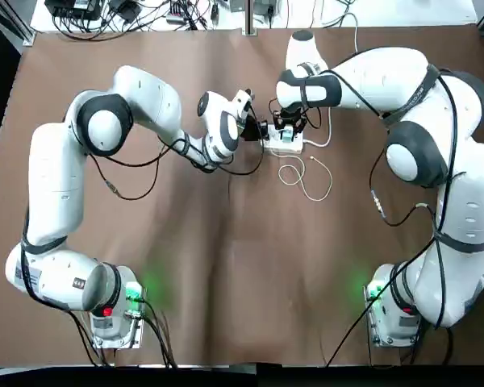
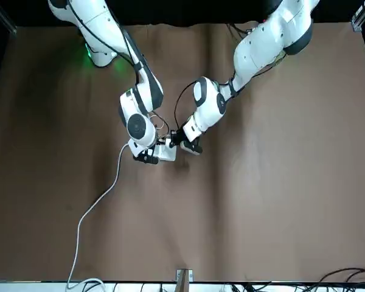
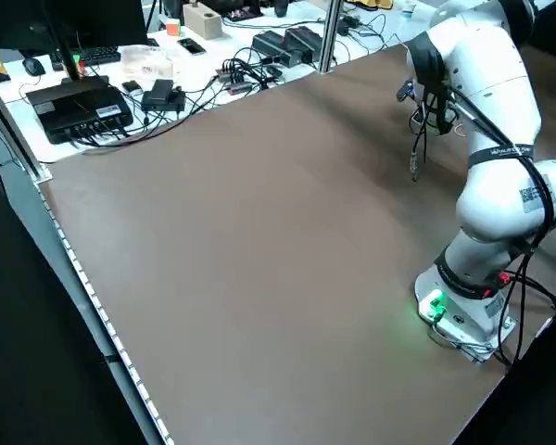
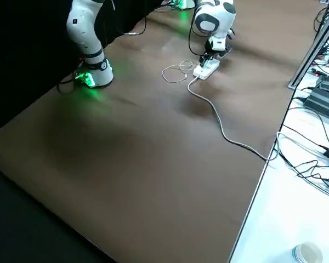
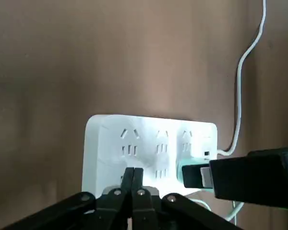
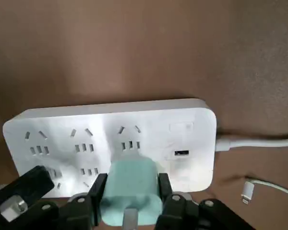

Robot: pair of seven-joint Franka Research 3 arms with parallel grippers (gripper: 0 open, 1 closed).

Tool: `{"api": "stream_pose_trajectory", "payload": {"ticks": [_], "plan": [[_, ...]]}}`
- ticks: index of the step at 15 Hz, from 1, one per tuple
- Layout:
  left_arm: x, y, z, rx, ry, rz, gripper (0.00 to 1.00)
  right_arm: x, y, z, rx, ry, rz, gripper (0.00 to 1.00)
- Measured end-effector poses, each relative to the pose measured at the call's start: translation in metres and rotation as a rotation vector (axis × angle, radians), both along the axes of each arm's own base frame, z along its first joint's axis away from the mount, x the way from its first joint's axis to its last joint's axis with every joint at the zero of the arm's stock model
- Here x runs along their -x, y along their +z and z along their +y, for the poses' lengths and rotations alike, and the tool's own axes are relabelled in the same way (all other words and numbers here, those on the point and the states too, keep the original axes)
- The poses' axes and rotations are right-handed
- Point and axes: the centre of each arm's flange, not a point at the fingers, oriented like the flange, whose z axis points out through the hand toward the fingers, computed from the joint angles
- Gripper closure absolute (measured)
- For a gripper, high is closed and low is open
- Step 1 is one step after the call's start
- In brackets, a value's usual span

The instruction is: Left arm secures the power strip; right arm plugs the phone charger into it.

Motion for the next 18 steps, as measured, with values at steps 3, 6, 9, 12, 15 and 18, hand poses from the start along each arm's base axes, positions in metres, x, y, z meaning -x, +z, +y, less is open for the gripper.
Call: {"api": "stream_pose_trajectory", "payload": {"ticks": [3,6,9,12,15,18], "plan": [[0.0,0.0,0.0,0.0,0.0,0.0,0.99,0.0001,-0.0002,0.0,0.0,0.0,0.0,0.52],[0.0,0.0,0.0,0.0,0.0,0.0,0.99,0.0004,-0.0004,0.0005,0.001,0.003,-0.001,0.52],[0.0,0.0,0.0,0.0,0.0,0.0,0.99,0.0007,-0.0008,0.001,0.003,0.006,-0.002,0.52],[0.0,-0.0001,0.0,0.0,0.0,0.0,0.99,0.0013,-0.0048,0.0022,0.007,0.01,-0.005,0.52],[-0.0001,-0.0001,0.0002,0.0,0.0,0.0,0.99,0.0017,-0.0048,0.0033,0.012,0.017,-0.006,0.52],[-0.0001,-0.0001,0.0002,0.0,0.0,0.0,0.99,0.0016,-0.0048,0.0034,0.012,0.017,-0.006,0.52]]}}
